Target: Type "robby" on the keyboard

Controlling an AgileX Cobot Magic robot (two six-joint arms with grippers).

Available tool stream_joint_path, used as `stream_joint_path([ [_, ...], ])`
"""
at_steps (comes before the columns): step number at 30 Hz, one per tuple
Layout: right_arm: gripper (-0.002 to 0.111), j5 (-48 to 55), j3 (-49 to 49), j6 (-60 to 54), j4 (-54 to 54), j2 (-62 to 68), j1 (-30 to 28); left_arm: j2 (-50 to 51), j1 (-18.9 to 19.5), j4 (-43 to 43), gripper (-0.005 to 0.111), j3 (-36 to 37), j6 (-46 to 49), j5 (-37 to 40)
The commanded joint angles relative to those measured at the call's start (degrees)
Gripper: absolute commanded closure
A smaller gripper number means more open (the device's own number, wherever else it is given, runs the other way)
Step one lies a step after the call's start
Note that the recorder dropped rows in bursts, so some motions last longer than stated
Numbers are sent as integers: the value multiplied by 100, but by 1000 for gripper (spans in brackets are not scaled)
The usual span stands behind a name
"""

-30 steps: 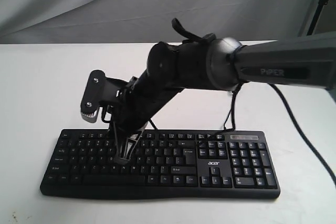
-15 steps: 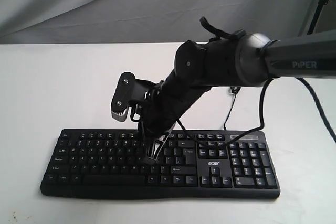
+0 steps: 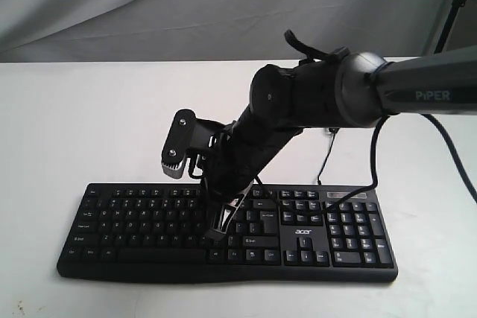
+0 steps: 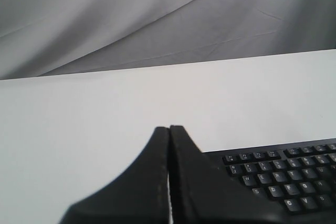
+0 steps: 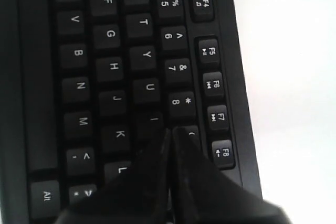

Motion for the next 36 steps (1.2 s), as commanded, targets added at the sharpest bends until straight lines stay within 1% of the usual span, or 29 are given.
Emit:
stream_joint_path([
  [1,108,-16,60,-14,-46,-59,-24,-20,-36,27,107,25,-16,-31],
  [10,108,-112,61,-90,44,129,-13,-20,-36,27,107,25,-16,-31],
  [36,108,77,61,-103,15,143,59,-20,-36,27,107,25,-16,-31],
])
